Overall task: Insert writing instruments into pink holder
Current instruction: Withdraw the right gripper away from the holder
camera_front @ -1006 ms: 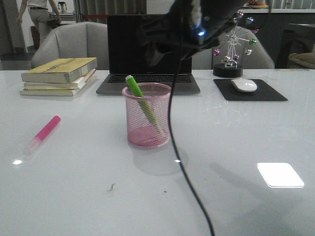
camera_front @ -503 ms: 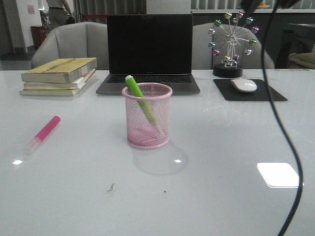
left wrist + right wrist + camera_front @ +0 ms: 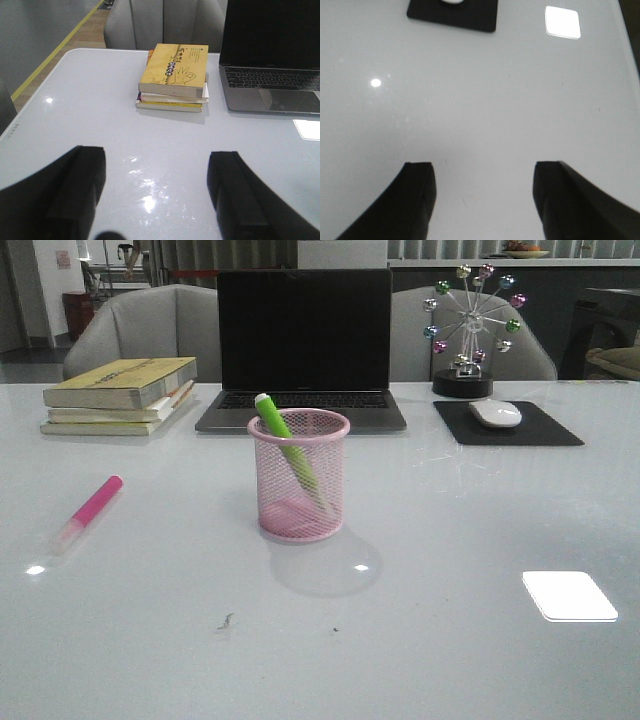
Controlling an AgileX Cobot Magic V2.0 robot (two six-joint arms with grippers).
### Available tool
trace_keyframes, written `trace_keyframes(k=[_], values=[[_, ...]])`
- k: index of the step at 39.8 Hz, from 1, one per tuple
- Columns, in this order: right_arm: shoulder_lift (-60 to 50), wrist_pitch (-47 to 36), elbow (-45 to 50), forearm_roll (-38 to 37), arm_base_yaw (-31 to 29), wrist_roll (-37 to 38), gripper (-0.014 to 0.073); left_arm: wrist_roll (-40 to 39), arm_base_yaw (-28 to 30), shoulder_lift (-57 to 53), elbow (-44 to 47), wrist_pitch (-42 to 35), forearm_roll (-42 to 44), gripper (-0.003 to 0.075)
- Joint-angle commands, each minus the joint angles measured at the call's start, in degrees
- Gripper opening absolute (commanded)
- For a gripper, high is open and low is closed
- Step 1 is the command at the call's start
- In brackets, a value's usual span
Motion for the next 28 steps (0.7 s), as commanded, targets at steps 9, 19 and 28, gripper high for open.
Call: trace_keyframes(k=[9, 19, 28], values=[[-9.58, -4.49, 6.74, -1.25, -1.54, -0.17, 0.0529, -0.24, -0.02, -0.43, -2.21, -5.26, -0.29, 0.0498], [-9.58, -3.41, 6.74, -1.25, -1.54, -0.17, 0.0529, -0.24, -4.0, 5.29, -6.84, -3.54, -0.29, 0.0498], [-9.58, -2.85, 6.74, -1.25, -1.54, -0.17, 0.0529, -0.24, -6.93, 17.3, -17.99, 3.52, -0.29, 0.0498]])
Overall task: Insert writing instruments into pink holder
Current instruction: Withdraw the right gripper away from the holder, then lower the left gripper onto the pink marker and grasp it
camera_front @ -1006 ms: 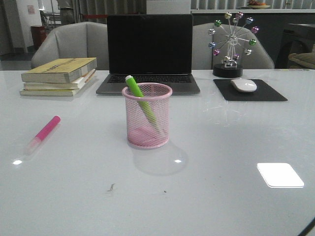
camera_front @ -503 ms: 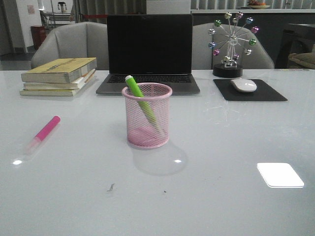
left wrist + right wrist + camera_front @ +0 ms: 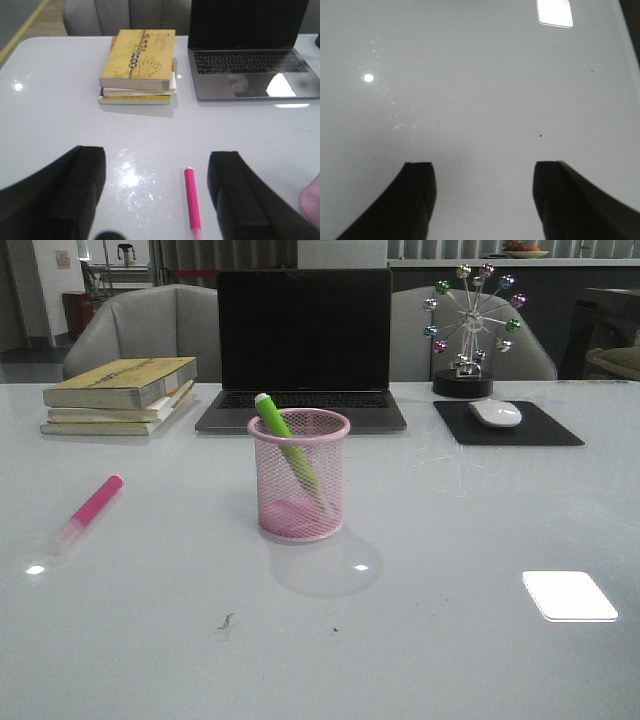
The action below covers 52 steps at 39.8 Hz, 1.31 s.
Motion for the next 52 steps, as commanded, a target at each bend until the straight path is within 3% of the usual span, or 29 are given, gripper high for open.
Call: trace_keyframes(k=[1, 14, 23, 52], values=[[-0.65, -2.64, -1.47, -1.25, -0.29, -0.17, 0.0529, -0.24, -0.59, 5.08, -7.06, -0.84, -0.29, 0.0498], [-0.65, -0.75, -1.47, -1.73, -0.29, -0.17, 0.0529, -0.24, -0.59, 23.79, -23.17, 9.46, -0.42, 0.0498], [-0.65, -0.75, -1.47, -1.73, -0.29, -0.17, 0.0529, -0.24, -0.68, 33.12, -30.31, 12.2, -0.42, 0.0498], [-0.55, 0.32, -1.47, -4.54, -0.29, -0.17, 0.0529, -0.1, -6.53, 48.34, -32.5, 19.98, -0.84, 0.0498]])
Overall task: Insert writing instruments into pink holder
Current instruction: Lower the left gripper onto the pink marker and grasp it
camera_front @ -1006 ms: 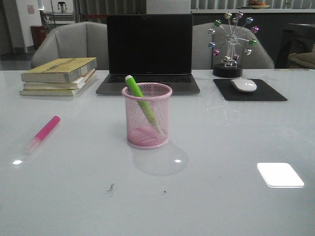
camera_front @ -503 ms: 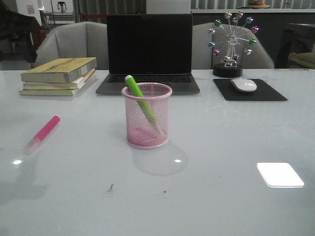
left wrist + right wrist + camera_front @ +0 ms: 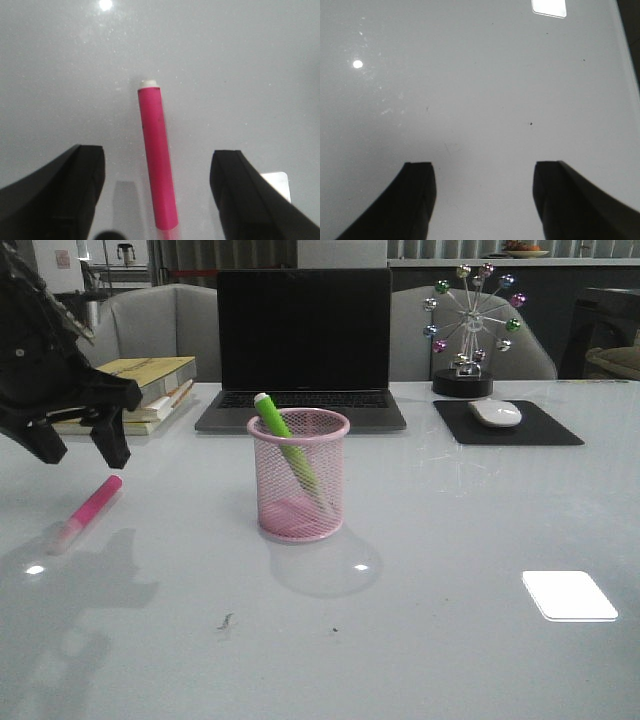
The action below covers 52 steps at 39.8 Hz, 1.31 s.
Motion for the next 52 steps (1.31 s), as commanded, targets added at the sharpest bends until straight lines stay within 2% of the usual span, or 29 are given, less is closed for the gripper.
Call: trace_keyframes(k=[1, 22, 25, 32, 35, 42, 47, 52], values=[[-0.55, -1.96, -1.47, -2.28, -0.29, -0.17, 0.0529, -0.1, -0.31, -1.56, -1.78, -1.48, -0.44, 0.0498], [-0.55, -1.02, -1.47, -4.37, -0.29, -0.17, 0.0529, -0.1, -0.41, 1.87, -1.78, -1.38, -0.95, 0.0496], [-0.55, -1.02, -1.47, -4.37, -0.29, -0.17, 0.0529, -0.1, -0.41, 1.87, -1.78, -1.02, -0.95, 0.0465], [-0.55, -0.76, -1.47, -4.37, -0.29, -0.17, 0.0529, -0.1, -0.41, 1.87, -1.78, 0.88, -0.7, 0.0287], [-0.55, -0.76, -1.47, -4.37, -0.29, -0.17, 0.0529, -0.1, -0.41, 1.87, -1.78, 1.98, -0.58, 0.0237], [-0.55, -0.76, -1.47, -4.37, -0.29, -0.17, 0.0529, -0.1, -0.41, 1.87, -1.78, 3.85, -0.48, 0.0181], [-0.55, -0.69, -1.47, -4.37, -0.29, -0.17, 0.0529, -0.1, -0.41, 1.87, -1.78, 4.09, -0.48, 0.0087], [-0.55, -0.38, -1.47, -4.37, -0.29, -0.17, 0.0529, -0.1, -0.56, 1.87, -1.78, 4.09, -1.72, 0.0092]])
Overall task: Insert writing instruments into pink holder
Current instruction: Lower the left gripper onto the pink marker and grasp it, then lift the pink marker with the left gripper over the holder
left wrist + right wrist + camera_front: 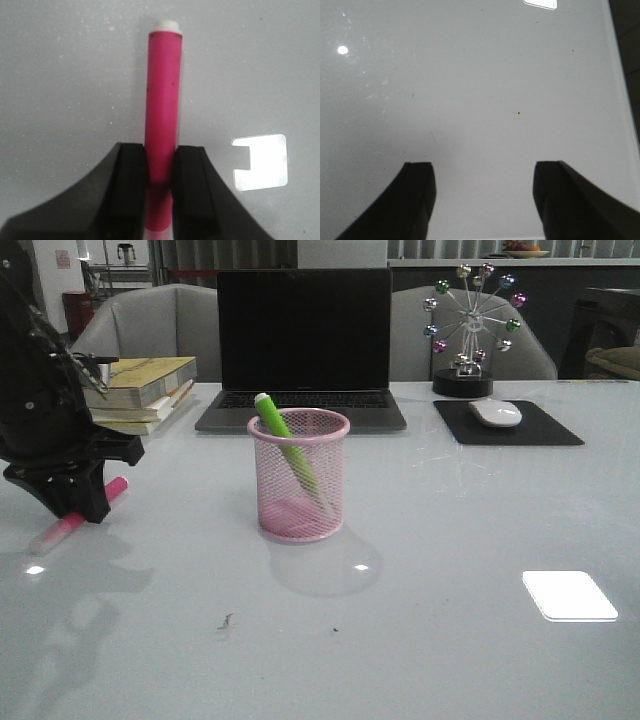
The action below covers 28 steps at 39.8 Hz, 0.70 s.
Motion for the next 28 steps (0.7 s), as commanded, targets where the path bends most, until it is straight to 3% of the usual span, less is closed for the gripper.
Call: trace_keyframes(k=[1, 13, 28], values=[[-0.55, -2.45, -1.47, -1.9, -0.29, -0.17, 0.0529, -0.1, -0.57, -3.09, -1.53, 0.17, -1.32, 0.0092], [-0.55, -1.65, -1.47, -1.9, -0.29, -0.17, 0.0529, -0.1, -1.56, -5.58, -4.23, -2.25, -1.43, 0.0092], [-0.55, -1.36, -1.47, -1.9, -0.29, -0.17, 0.0529, 1.9, -8.98, -18.15, -3.84, -19.57, -1.61, 0.0092]])
